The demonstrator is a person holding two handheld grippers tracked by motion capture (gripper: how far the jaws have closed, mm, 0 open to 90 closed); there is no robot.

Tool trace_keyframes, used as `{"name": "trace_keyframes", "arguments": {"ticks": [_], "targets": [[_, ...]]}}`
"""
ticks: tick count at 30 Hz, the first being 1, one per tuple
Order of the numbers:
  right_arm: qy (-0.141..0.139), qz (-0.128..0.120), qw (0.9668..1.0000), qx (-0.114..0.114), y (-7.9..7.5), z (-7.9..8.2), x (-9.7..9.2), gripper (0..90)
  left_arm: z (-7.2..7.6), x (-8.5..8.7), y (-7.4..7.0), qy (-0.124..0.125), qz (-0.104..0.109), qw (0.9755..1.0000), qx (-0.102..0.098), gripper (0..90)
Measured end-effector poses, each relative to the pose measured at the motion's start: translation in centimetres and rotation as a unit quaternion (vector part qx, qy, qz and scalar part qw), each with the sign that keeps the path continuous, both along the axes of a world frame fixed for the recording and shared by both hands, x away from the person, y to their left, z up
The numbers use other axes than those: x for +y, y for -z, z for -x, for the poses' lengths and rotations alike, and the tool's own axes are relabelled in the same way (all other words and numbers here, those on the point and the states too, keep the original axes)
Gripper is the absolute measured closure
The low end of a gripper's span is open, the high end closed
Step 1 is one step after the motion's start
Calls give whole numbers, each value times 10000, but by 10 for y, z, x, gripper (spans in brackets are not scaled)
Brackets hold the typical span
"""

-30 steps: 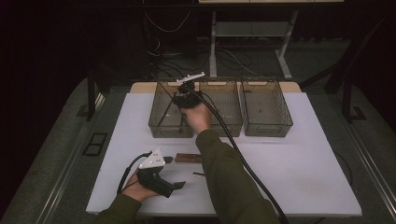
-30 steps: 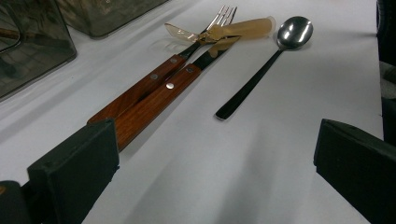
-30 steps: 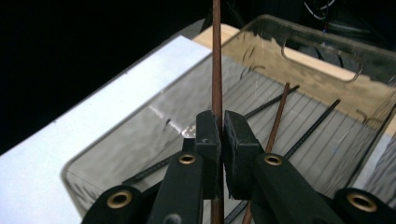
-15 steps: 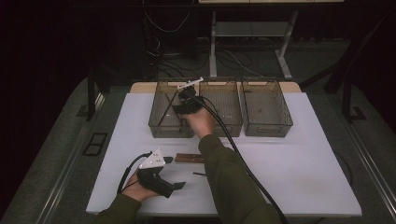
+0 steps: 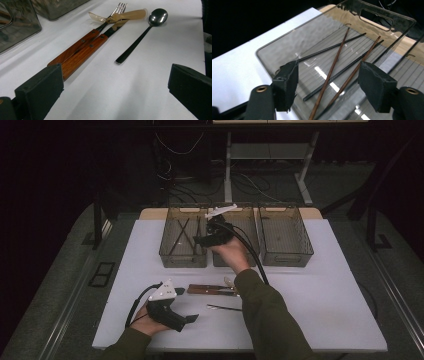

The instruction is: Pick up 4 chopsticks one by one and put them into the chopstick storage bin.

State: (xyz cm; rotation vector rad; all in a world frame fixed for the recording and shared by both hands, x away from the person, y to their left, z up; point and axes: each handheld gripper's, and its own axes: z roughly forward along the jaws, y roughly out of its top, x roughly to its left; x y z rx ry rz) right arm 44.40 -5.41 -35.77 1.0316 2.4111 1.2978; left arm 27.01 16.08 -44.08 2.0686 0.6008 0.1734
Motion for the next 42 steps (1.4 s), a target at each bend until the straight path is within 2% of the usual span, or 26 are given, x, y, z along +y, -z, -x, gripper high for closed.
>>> {"name": "trace_keyframes", "arguments": {"ticks": [6, 13, 14, 22, 28, 31, 35, 42], "targets": [[-101, -52, 9999, -66, -2, 14, -25, 266, 1, 0, 0, -36, 11, 10000, 36, 0], [-201, -148, 9996, -146, 2, 32, -56, 256, 1, -1, 1, -14, -14, 10000, 39, 0], [-177, -156, 9996, -175, 3, 35, -60, 255, 1, 0, 0, 21, -78, 10000, 32, 0], [-176, -271, 9993, -193, 9, 54, -90, 241, 1, -2, 1, -26, -16, 10000, 60, 0], [-152, -292, 9992, -227, 13, 67, -112, 233, 0, -2, 2, -5, -78, 9999, 69, 0], [-113, -371, 9990, -235, 16, 75, -123, 215, 0, -2, 2, -20, -72, 10000, 62, 0], [-23, -355, 9991, -242, 22, 87, -140, 199, 0, -1, 1, -21, -71, 10000, 49, 0], [197, -164, 9994, -242, 42, 114, -167, 189, 0, -1, 1, -55, -46, 10000, 38, 0]]}}
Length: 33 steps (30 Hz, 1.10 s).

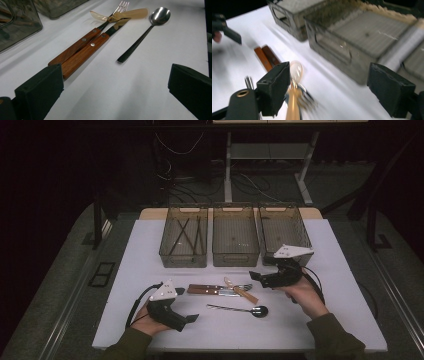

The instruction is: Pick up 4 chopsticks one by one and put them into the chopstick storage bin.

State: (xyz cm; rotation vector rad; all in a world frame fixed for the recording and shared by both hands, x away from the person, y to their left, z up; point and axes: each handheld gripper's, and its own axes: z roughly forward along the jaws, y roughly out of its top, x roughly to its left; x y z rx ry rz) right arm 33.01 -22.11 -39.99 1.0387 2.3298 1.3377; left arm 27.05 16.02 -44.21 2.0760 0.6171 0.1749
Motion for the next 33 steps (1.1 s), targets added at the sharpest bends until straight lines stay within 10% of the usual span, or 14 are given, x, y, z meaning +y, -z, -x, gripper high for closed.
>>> {"name": "trace_keyframes", "arguments": {"ticks": [18, 33], "targets": [[587, -150, 9981, -99, 31, 57, -55, 170, 0, 1, 0, -30, 15, 10000, 1, 0], [472, 180, 9987, -66, 45, 78, -70, 170, 5, 3, -1, -105, -58, 9999, -34, 0]]}}
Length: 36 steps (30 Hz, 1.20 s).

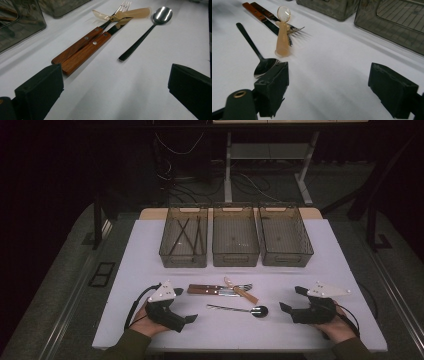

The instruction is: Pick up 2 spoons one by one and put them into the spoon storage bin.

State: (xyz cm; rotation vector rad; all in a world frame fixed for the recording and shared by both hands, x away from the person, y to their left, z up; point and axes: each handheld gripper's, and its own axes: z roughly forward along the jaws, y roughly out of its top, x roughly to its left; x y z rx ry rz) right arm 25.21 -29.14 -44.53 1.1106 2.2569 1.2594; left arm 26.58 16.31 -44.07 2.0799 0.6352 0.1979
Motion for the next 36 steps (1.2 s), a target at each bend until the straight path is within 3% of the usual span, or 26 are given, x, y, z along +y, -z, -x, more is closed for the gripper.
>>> {"name": "trace_keyframes", "arguments": {"ticks": [10, 21, 22, 25, 30, 36], "targets": [[-150, -72, 9999, 15, -5, 1, 2, 170, 1, -3, 1, 77, -69, 9999, 14, 0], [-649, -4, 9973, 342, -10, -1, 22, 167, 0, -4, 2, 113, -65, 9999, 26, 0], [-685, -21, 9970, 368, -11, -1, 25, 123, -1, -4, 2, 128, -85, 9999, 21, 0], [-780, -111, 9958, 474, -15, -3, 31, 122, -2, -5, 2, 114, -59, 9999, 32, 0], [-936, -17, 9929, 736, -14, -4, 43, 220, -1, -6, 2, 149, -101, 9998, 30, 0], [-973, 62, 9923, 763, -12, -11, 52, 334, -2, -6, 3, 158, -97, 9998, 31, 0]]}}
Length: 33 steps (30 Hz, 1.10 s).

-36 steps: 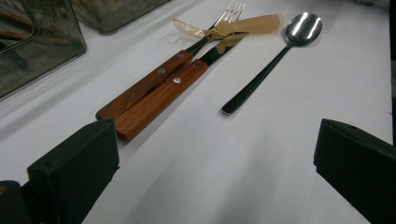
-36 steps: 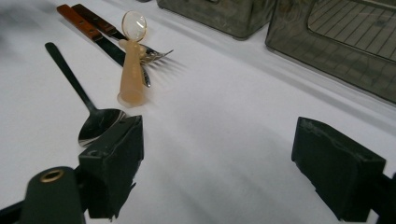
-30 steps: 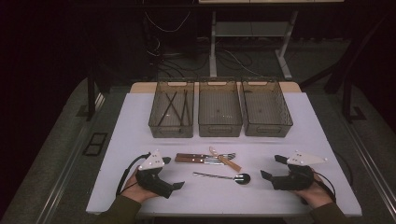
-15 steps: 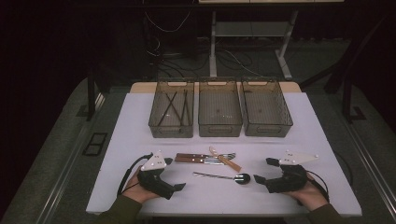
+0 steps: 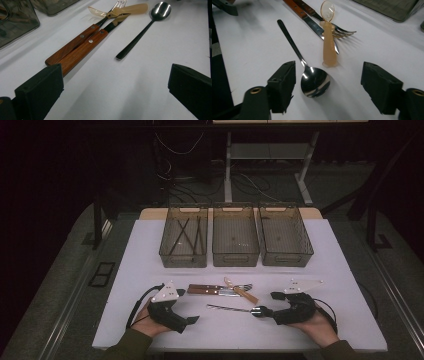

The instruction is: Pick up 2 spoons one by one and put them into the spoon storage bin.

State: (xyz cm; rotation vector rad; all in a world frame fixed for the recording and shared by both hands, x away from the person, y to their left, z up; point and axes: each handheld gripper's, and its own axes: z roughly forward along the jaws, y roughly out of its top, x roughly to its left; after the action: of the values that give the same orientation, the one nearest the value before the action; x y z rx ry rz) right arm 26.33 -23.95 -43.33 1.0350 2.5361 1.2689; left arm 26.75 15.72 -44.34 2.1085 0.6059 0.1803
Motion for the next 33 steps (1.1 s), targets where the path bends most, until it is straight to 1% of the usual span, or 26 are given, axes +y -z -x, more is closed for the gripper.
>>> {"name": "trace_keyframes", "arguments": {"ticks": [1, 2, 4, 9, 10, 15, 18, 21, 25, 26, 31, 33], "targets": [[-77, -10, 10000, 60, 1, -2, 1, 365, 0, 0, 0, 4, -5, 10000, -1, 0], [-105, -18, 9998, 145, 2, -3, 2, 373, 0, 0, 0, -10, 3, 10000, 6, 0], [-153, 41, 9996, 221, 4, -4, 4, 404, 0, 0, 0, -23, 11, 10000, 10, 0], [-233, 100, 9992, 296, 8, -5, 7, 456, 0, 0, 0, -15, -3, 10000, 10, 0], [-223, 126, 9991, 327, 8, -6, 8, 465, 0, 0, 0, -32, 8, 10000, 31, 0], [-317, 252, 9984, 386, 13, -7, 12, 506, 0, 1, 0, -39, 29, 10000, 17, 0], [-376, 336, 9978, 419, 15, -6, 13, 529, 0, 1, 0, -28, 8, 10000, 22, 0], [-425, 369, 9978, 345, 15, -6, 13, 566, 0, 0, 0, -24, 12, 10000, 16, 0], [-514, 431, 9974, 259, 16, -3, 15, 588, 0, 1, 0, -26, 15, 10000, 17, 0], [-576, 466, 9970, 243, 15, -3, 15, 598, 0, 1, 0, -25, 11, 10000, 18, 0], [-695, 576, 9958, 121, 15, 0, 16, 647, 0, 1, 0, -25, 15, 10000, 20, 0], [-743, 593, 9954, 83, 15, 1, 16, 653, 0, 1, 0, -27, 18, 10000, 19, 0]]}}
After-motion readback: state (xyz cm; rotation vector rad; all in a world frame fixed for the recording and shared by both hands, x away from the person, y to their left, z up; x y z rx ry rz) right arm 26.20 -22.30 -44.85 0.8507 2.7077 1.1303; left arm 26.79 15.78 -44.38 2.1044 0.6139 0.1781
